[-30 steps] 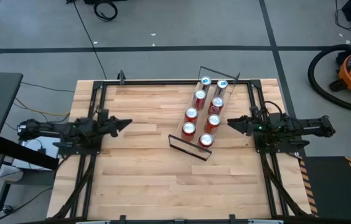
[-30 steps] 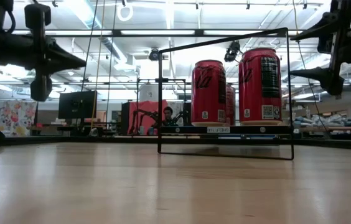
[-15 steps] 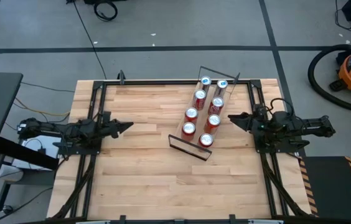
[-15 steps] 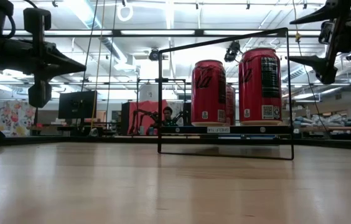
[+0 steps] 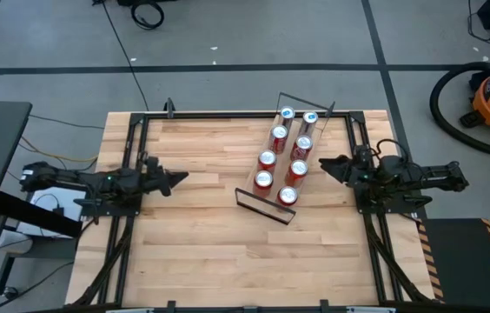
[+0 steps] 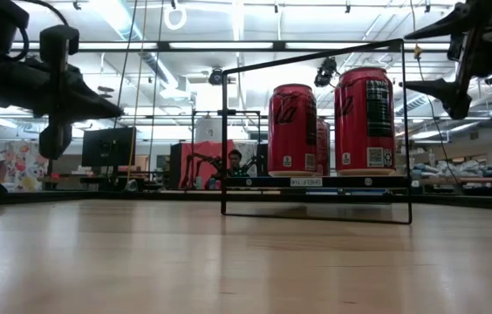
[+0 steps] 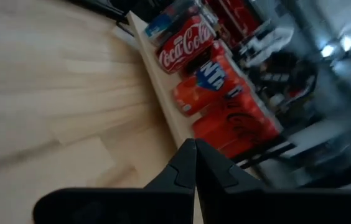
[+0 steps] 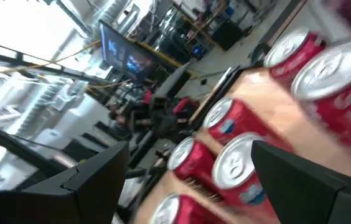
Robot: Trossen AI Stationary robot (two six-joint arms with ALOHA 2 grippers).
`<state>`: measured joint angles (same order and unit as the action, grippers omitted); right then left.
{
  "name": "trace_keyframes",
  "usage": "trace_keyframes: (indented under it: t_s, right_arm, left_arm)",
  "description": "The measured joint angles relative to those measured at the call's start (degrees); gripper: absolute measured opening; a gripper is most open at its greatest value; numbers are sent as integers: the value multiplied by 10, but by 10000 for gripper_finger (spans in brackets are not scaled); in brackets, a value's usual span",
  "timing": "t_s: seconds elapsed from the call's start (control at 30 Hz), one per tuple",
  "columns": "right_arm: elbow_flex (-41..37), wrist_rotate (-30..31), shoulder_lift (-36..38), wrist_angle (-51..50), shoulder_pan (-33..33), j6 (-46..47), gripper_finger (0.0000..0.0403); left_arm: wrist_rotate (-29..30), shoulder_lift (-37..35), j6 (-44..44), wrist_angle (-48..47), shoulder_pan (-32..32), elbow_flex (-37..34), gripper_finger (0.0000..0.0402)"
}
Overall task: Place canned beverage on shelf
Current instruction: Return to Home Position
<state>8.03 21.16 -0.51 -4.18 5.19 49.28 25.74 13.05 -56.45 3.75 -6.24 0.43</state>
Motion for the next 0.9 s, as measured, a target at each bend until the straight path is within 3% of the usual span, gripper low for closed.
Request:
trace_keyframes:
  t_s: [0.13,0.27,0.37,0.5,0.63,0.9]
  right_arm:
    - [0,4,0,-16,0,-46,347]
    - [0,14,0,-43,0,-45,347]
    - [0,7,0,-55,0,-85,347]
    - [0,-62,0,-112,0,-161,347]
    - [0,-83,0,-152,0,-233,347]
    - [0,-87,0,-143,0,-223,347]
  left_arm:
    - [0,17,125,0,0,0,5]
    - [0,24,184,0,0,0,13]
    - [0,23,185,0,0,0,22]
    - [0,23,183,0,0,0,26]
    - [0,23,183,0,0,0,26]
    - [0,23,183,0,0,0,27]
